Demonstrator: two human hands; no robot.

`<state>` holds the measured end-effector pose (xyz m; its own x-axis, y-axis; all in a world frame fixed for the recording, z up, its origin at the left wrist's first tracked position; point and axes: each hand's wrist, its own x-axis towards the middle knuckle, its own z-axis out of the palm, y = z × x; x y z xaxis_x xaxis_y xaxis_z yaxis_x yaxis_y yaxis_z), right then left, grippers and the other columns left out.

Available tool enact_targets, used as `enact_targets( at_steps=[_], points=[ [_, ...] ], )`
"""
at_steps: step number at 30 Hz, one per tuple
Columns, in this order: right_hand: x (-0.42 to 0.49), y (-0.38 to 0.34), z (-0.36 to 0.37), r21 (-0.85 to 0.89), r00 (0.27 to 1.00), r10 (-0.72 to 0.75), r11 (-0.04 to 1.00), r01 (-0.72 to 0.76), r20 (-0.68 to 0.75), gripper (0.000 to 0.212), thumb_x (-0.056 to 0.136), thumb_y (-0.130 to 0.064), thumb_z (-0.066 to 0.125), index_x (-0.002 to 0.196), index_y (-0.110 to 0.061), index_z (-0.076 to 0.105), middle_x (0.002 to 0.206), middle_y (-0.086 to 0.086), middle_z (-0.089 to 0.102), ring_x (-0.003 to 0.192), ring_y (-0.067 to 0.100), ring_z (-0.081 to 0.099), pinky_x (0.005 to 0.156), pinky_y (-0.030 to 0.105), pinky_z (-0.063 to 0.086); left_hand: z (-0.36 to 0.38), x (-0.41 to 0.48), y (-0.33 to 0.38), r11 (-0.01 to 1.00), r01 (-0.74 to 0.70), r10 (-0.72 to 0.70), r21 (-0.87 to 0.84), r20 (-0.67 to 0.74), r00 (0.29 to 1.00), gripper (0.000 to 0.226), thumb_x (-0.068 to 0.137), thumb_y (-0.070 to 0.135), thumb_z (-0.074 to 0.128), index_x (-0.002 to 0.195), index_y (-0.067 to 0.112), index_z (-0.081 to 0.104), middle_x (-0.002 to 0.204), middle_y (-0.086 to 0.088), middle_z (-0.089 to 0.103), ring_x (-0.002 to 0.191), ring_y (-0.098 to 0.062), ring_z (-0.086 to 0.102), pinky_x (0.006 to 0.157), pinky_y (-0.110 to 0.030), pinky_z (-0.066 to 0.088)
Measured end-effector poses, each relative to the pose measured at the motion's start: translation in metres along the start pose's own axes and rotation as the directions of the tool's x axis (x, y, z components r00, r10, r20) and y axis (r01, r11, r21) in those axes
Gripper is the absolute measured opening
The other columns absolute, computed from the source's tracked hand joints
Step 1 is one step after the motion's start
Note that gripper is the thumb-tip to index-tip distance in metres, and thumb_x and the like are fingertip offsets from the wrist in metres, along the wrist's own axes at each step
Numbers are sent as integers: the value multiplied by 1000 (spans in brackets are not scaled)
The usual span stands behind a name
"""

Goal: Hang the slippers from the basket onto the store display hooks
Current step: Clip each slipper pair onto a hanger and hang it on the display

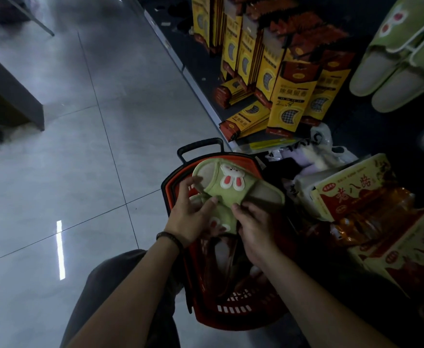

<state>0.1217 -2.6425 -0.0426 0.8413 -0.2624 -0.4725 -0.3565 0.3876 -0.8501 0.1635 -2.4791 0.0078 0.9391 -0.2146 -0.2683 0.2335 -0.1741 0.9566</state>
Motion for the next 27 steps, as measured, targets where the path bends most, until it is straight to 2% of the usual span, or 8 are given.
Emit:
enact_targets(
  at_steps=[4,7,10,13,18,22,24,27],
  points=[
    [-1,-4,1,-96,997,-76,992,78,31,14,95,-21,73,100,-9,78,105,13,80,105,33,75,97,49,58,-2,9,2,997,67,-69,-33,-43,997,16,101,31,64,117,27,65,104,0,79,91,-16,77,76,-33,64],
    [4,-10,-2,-256,988,-143,955,152,54,13,97,-13,74,100,-1,73,92,5,80,87,10,74,79,26,57,-4,15,0,987,117,-119,-108,-12,993,13,102,30,64,101,19,71,96,2,79,82,-19,77,65,-28,61],
    [19,-26,-2,-384,975,-198,896,223,102,14,100,-2,67,111,1,74,96,-2,76,86,-4,70,78,14,55,-11,29,1,995,70,-81,-72,-170,982,14,98,31,68,93,21,75,89,8,78,79,-2,74,65,-17,57],
    [43,-37,-6,-469,959,-254,836,284,128,19,101,-4,65,110,-15,78,101,-1,77,88,-1,71,80,19,57,-26,48,2,995,60,-84,-80,-345,935,16,94,38,73,88,24,76,84,7,79,81,-11,76,73,-32,63],
    [82,-22,-30,-629,991,-124,775,64,-52,21,99,-12,69,83,-25,74,85,3,76,71,18,70,60,23,49,-57,71,3,992,37,-90,-117,-489,868,18,91,38,76,78,25,73,78,2,78,72,-14,76,71,-46,65],
    [118,7,-24,-793,989,-141,607,53,-42,20,93,-11,75,80,-27,73,84,-5,75,85,22,72,83,35,58,-71,82,-2,985,40,-133,-166,-596,792,22,90,43,75,74,29,71,73,11,76,71,-9,75,71,-43,66],
    [135,17,-14,-864,987,-161,499,73,-9,10,92,-16,76,100,-21,77,102,3,78,101,25,73,93,36,57,-76,85,-4,982,47,-152,-183,-615,774,22,87,49,75,74,32,72,77,7,77,77,-15,76,73,-49,65],
    [160,24,5,-946,991,-106,304,112,83,45,93,-20,74,136,-11,65,135,15,68,128,32,62,108,37,48,-78,88,-7,976,70,-185,-205,-625,759,22,88,48,75,75,31,73,78,7,77,79,-16,76,76,-50,64]
  ],
)
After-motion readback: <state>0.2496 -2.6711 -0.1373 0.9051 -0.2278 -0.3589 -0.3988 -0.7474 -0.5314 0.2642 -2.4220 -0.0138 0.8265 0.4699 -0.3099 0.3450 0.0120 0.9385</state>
